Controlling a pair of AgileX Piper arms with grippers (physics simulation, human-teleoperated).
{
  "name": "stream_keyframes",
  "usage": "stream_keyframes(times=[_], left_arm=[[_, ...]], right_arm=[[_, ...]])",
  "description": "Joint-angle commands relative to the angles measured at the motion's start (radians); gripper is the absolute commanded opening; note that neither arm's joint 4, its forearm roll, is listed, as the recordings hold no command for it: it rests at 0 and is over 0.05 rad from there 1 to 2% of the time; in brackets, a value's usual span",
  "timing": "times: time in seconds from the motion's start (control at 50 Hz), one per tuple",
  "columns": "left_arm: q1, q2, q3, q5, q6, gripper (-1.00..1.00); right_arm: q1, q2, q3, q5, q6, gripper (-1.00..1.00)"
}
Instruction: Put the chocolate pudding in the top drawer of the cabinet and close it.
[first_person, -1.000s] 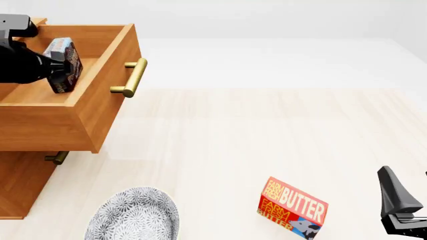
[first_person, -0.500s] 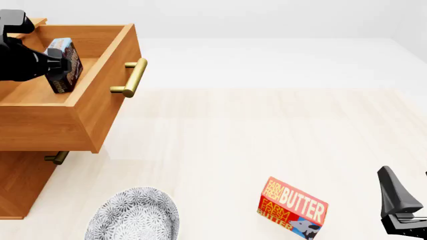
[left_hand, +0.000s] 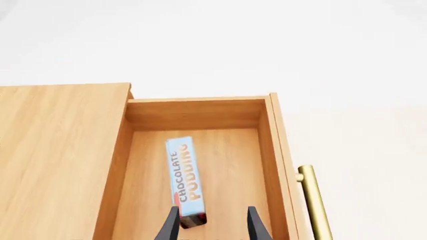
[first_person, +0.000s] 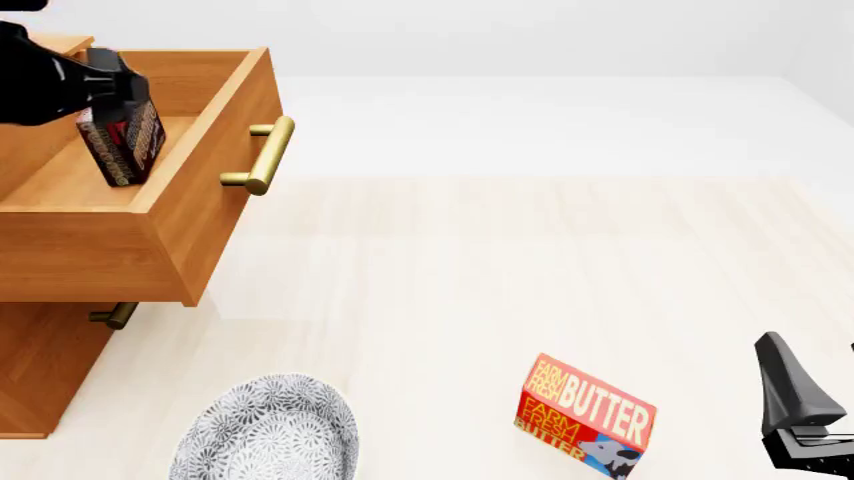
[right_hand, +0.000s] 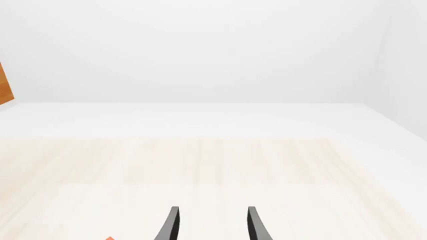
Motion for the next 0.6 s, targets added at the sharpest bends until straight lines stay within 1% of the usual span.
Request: stream_keyframes(times=[0.02,0.28,0.48,0.56,0.6], left_arm=[[-0.041,-0.043,-0.054,0.058,0.002,1.0],[-0.105,-0.08,-0.079,0.096,0.01,1.0],[-0.171,-0.06,-0.12,0.116,0.016,1.0],[-0.201,-0.048,-0.125,0.11,0.006,1.0],[-0.217,-0.046,-0.112,0.098,-0.004,1.0]], right_arm=[[0.0,0.0,0.0,0.0,0.0,1.0],[0.0,0.0,0.0,0.0,0.0,1.0],[0.0,0.0,0.0,0.0,0.0,1.0],[0.0,0.0,0.0,0.0,0.0,1.0],[0.0,0.0,0.0,0.0,0.0,1.0]])
